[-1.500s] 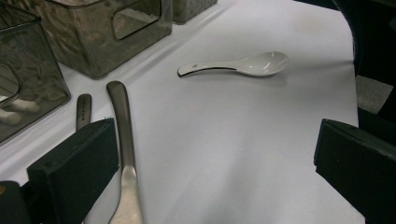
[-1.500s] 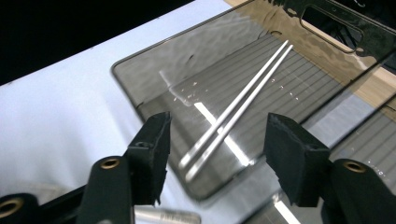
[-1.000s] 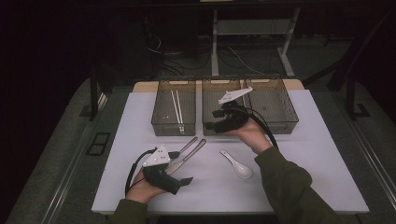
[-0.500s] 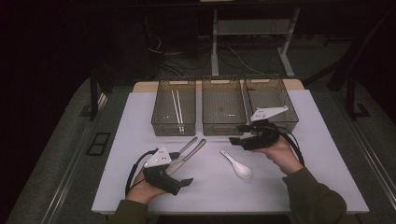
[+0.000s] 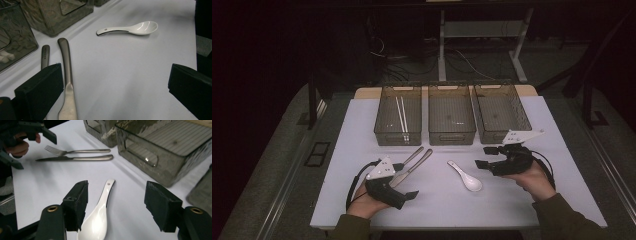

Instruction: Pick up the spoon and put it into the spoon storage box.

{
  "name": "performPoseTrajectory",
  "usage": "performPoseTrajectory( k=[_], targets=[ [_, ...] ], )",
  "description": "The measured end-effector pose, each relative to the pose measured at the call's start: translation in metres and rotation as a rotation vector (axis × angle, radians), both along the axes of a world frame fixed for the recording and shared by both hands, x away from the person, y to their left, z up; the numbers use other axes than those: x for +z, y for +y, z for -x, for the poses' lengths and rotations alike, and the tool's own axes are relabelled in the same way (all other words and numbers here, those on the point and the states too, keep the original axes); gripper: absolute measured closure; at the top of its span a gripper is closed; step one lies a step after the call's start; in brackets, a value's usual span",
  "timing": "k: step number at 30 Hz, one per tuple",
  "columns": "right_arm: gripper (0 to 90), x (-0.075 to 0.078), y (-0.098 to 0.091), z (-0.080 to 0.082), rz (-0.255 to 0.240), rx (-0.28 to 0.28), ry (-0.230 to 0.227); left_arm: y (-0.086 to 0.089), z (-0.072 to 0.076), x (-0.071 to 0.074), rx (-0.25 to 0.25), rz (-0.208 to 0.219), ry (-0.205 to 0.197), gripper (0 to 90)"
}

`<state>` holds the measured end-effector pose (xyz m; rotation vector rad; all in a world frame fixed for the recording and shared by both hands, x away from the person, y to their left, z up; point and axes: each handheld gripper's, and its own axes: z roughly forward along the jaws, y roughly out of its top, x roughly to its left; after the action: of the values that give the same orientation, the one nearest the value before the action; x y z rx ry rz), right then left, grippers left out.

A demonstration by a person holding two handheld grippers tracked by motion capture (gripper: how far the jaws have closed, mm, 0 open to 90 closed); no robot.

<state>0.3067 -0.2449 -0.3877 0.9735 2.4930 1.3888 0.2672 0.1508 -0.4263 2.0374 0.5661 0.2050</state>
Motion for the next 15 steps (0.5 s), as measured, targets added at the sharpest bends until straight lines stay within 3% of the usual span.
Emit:
performPoseTrajectory(
  k=[15],
  targets=[
    [36.1,-0.028,-0.015,0.025,0.028,-0.036,0.064,0.002,0.0,0.0,0.011,0.003,-0.004,0.0]
  ],
)
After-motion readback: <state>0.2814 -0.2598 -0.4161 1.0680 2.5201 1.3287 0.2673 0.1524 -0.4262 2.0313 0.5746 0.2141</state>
